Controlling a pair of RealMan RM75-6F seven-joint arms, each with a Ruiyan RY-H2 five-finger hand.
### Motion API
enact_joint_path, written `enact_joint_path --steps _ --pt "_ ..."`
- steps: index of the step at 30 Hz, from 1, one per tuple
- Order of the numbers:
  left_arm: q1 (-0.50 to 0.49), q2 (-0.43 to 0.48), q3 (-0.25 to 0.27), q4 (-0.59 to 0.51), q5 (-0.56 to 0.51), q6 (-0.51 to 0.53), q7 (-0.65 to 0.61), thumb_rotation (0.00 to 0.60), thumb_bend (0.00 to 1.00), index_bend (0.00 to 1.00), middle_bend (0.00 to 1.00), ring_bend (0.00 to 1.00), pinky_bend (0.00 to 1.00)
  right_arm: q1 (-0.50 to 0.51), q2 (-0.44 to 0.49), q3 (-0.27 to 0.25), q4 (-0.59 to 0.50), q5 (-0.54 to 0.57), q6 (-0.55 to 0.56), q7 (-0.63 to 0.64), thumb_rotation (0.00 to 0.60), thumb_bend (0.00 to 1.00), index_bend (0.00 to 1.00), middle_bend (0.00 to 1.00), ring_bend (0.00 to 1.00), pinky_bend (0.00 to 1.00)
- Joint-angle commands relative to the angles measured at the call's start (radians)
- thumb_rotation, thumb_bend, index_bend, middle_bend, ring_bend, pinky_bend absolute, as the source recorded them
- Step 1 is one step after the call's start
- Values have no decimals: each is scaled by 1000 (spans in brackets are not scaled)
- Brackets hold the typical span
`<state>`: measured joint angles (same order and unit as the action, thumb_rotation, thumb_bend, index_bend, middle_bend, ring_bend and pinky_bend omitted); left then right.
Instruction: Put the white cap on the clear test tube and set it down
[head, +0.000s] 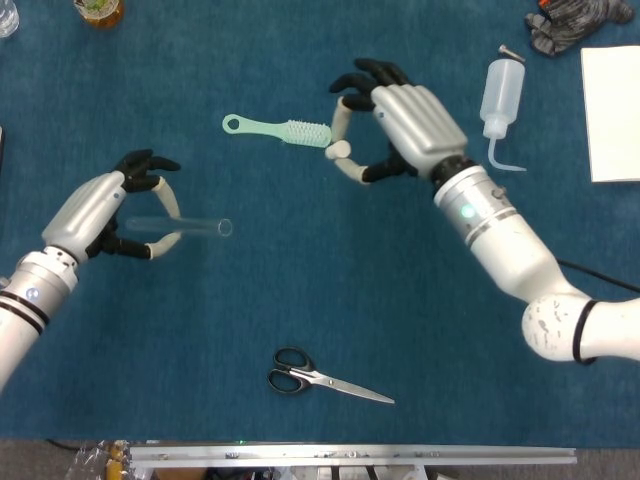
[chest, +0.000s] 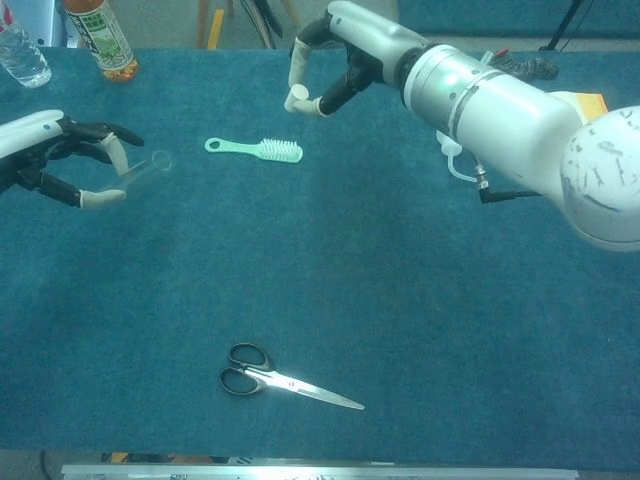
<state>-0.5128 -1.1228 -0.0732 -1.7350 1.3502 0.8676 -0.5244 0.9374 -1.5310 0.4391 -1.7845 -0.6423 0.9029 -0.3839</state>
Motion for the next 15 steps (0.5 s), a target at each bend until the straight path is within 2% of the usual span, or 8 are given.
enact_joint_path --steps 1,15 --pt "-11 -3 -6 -4 -3 -20 -29 599 344 596 173 0 163 19 1 7 -18 4 4 13 600 289 602 242 0 15" --pt "-46 -31 -23 12 -4 -83 -142 599 344 596 173 0 163 75 5 25 -75 0 26 90 600 289 602 242 0 15"
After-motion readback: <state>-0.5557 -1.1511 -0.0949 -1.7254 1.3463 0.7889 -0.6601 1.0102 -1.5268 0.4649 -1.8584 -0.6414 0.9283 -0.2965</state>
